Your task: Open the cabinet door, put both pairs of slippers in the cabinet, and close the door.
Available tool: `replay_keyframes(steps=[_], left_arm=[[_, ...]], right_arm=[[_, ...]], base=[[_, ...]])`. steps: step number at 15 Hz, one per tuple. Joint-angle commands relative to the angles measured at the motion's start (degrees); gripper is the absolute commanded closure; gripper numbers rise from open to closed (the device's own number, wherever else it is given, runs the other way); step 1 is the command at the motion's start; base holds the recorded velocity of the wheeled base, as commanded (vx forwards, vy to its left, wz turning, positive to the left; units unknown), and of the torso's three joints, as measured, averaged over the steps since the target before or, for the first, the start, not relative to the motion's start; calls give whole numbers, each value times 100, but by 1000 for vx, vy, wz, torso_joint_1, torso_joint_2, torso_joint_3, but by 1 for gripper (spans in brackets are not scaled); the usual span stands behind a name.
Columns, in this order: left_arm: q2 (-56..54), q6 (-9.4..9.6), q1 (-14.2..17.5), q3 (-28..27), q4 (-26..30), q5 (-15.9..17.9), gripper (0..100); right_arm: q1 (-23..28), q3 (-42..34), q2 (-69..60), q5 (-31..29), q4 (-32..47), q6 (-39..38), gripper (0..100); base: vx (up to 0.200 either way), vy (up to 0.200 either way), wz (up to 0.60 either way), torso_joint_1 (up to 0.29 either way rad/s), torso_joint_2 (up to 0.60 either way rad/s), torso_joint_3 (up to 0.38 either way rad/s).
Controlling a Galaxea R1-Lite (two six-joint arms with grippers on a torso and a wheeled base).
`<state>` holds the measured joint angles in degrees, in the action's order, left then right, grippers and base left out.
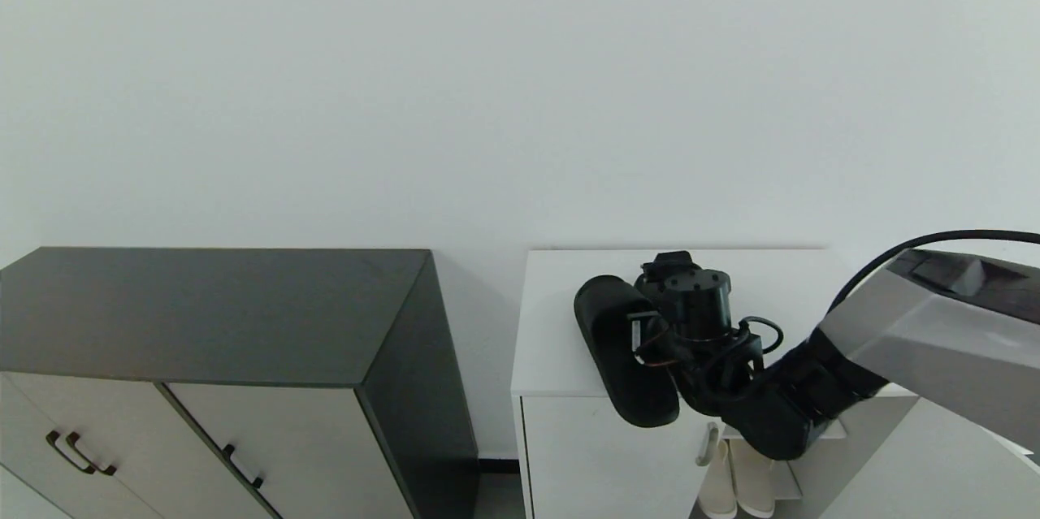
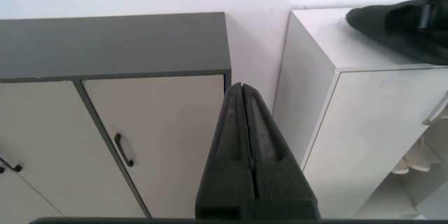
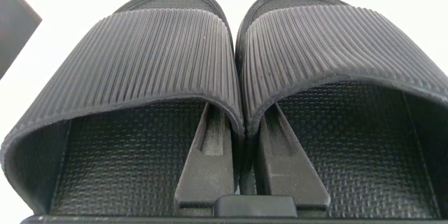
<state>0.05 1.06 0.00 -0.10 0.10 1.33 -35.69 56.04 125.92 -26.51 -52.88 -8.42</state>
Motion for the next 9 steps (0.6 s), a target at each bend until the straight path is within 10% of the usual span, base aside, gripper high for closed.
replay_keyframes(steps=[1,9], left_arm=[[4,-1,0,1,-1,-1,100],[4,-1,0,1,-1,-1,100]], right_arm=[[-219,-1139,-929,-214,-196,-28,100],[-623,-1781,-1456,-293,-302,-72,100]], base=[[0,0,0,0,0,0],[-25,0,0,0,0,0]])
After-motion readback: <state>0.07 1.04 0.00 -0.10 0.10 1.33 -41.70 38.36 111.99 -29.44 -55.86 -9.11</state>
